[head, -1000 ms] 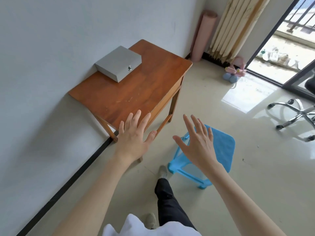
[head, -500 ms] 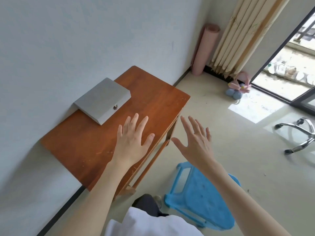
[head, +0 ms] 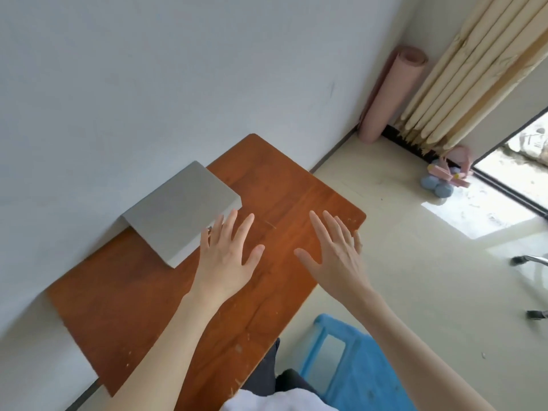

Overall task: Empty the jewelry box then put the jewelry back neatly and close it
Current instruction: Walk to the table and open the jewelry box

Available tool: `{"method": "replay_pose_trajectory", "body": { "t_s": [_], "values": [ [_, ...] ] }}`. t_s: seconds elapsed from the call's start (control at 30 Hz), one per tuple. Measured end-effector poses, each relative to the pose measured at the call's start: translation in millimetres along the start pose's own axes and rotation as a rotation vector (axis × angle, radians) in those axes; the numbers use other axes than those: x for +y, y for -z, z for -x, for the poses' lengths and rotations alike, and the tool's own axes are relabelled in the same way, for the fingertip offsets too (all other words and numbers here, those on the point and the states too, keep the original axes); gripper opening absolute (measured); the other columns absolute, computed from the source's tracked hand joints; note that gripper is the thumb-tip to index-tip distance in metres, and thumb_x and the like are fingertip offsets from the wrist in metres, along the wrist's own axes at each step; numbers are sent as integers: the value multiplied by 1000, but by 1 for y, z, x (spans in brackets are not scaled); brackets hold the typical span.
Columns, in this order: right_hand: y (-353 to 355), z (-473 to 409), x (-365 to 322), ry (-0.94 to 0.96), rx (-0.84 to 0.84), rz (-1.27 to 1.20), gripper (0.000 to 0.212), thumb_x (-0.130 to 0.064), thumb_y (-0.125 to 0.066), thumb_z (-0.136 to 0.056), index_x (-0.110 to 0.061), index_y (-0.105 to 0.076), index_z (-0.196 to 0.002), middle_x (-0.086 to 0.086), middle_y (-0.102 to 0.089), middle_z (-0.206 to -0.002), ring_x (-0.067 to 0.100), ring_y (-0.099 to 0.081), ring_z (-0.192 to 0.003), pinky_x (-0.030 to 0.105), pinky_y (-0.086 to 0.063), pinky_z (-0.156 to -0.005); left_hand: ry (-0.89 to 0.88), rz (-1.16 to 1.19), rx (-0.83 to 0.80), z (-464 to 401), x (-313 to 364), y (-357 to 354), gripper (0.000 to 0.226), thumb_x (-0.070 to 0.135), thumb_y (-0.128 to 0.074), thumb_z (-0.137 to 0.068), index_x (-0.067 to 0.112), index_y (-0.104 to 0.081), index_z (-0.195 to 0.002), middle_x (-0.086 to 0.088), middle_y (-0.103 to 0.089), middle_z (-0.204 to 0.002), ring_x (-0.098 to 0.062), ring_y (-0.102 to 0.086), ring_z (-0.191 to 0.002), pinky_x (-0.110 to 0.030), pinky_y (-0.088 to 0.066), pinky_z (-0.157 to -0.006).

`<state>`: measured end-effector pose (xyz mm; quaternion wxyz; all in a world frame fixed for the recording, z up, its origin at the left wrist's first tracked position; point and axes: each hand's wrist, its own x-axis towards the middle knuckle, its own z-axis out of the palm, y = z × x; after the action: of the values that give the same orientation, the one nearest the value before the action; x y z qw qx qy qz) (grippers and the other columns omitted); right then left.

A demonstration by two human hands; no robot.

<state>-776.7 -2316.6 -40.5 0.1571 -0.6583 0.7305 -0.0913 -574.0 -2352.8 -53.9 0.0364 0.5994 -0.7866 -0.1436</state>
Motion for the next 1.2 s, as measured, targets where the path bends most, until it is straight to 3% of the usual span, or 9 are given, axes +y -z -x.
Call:
{"method": "replay_pose_trajectory", "body": {
  "t_s": [0.23,0.43,0.57,0.7,0.8,0.87,1.07,1.2],
  "values": [
    [-35,-71,-50,221,-159,45,69,-58,-37,-90,-34,-7,-147,0,-10,-157,21,-7,-145,37,6,-113,227,28,40,-14,-64,-6,61,53,-32,-88,23,-30,-142,-15,-27,-150,-39,-20,-139,-62,-24,-105],
    [-58,-117,-80,378,-252,33,70,-51,-40,-93,-25,-5,-149,4,-7,-157,20,-3,-145,30,1,-114,433,40,8,-9,-101,-24,63,51,-33,-91,25,-19,-146,-13,-11,-155,-35,-3,-143,-58,-8,-111],
    [-73,-140,-89,430,-309,59,71,-49,-41,-93,-22,-6,-148,4,-6,-157,20,-1,-145,30,-4,-116,482,70,32,-5,-112,-36,63,54,-38,-90,22,-26,-143,-14,-16,-154,-36,-9,-142,-58,-15,-110],
    [-84,-160,-94,475,-352,44,71,-51,-44,-91,-28,-8,-148,0,-3,-157,21,-7,-145,37,-26,-112,492,62,95,-5,-115,-47,65,59,-32,-86,24,-29,-140,-13,-22,-152,-36,-14,-141,-52,-19,-110],
    [-89,-173,-87,551,-383,12,75,-49,-51,-88,-32,-8,-147,0,-4,-157,22,-21,-141,40,-48,-96,518,102,171,-4,-113,-57,66,61,-31,-87,25,-28,-141,-10,-19,-153,-31,-7,-143,-47,-18,-111],
    [-93,-178,-80,619,-386,-29,80,-43,-59,-85,-30,-11,-147,6,-10,-155,24,-29,-138,41,-53,-89,565,171,246,-1,-110,-64,67,60,-35,-87,24,-27,-142,-7,-15,-155,-26,-3,-144,-42,-18,-112],
    [-112,-184,-66,700,-362,-325,78,-30,-67,-82,-28,-20,-145,4,-21,-153,14,-24,-139,21,-29,-104,754,386,531,3,-84,-87,72,51,-39,-86,22,-17,-147,-1,-10,-156,-8,-7,-142,-26,-22,-108],
    [-119,-185,-60,544,-373,-533,81,-30,-69,-80,-26,-22,-145,-16,-30,-144,-7,-29,-126,10,-26,-101,783,421,731,-4,-72,-100,69,42,-46,-86,17,-22,-146,-1,-22,-153,-1,-19,-133,-5,-16,-105]
  ]
}}
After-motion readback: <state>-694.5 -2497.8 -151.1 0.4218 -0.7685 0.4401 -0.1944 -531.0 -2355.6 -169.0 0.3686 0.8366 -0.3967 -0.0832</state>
